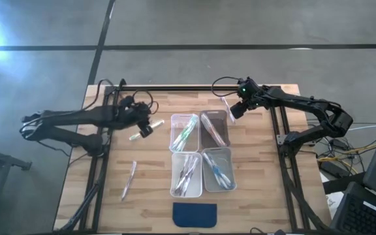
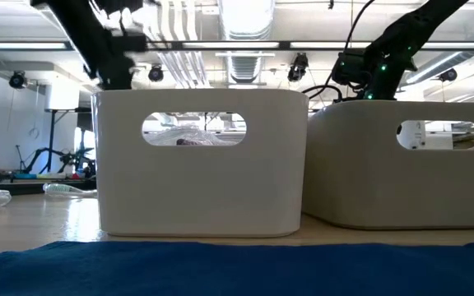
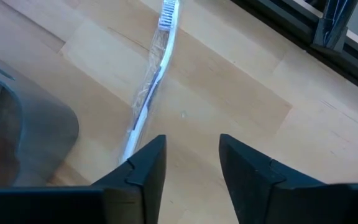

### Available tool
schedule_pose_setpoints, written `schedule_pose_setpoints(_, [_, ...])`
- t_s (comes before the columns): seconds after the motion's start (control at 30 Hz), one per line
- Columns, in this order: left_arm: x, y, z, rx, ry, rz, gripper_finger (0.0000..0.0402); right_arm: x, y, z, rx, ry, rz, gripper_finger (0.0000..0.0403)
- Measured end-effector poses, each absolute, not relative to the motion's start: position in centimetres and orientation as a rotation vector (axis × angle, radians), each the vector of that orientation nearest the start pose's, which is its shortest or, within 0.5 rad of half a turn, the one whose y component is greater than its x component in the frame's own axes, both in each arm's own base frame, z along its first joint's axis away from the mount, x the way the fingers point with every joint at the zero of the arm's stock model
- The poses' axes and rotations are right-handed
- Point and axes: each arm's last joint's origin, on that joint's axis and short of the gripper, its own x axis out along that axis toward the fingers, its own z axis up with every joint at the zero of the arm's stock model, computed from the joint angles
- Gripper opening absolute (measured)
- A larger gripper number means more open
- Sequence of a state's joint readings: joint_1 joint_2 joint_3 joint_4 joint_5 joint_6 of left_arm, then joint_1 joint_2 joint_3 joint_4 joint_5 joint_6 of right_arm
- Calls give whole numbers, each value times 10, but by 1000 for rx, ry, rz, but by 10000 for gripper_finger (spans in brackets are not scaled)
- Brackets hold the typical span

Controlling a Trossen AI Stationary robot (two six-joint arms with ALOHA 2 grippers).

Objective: Pick & Place Toothbrushes
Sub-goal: Put the green toothbrush into the transparent bin

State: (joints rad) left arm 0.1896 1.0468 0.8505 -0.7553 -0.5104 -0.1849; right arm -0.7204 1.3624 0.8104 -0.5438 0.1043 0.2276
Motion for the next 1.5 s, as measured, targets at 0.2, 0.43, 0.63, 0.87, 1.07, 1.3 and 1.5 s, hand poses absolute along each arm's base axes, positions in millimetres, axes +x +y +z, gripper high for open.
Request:
schedule_pose_setpoints(0.2, [197,74,243,-87,1071,659,175,186,-167,199,536,990,-862,129])
schedule_pose_setpoints(0.43, [210,93,211,-119,1249,626,174,185,-167,198,538,990,-860,119])
schedule_pose_setpoints(0.63, [220,97,186,-160,1352,578,174,185,-167,198,535,991,-859,125])
schedule_pose_setpoints(0.87, [234,102,167,-199,1355,505,174,186,-167,198,535,991,-858,149])
schedule_pose_setpoints(1.07, [237,108,152,-230,1412,492,174,185,-166,196,536,998,-858,167])
schedule_pose_setpoints(1.3, [236,113,148,-298,1417,447,172,183,-165,193,539,1012,-858,183])
schedule_pose_setpoints(1.5, [235,112,149,-286,1420,433,132,183,-165,193,533,1015,-855,190])
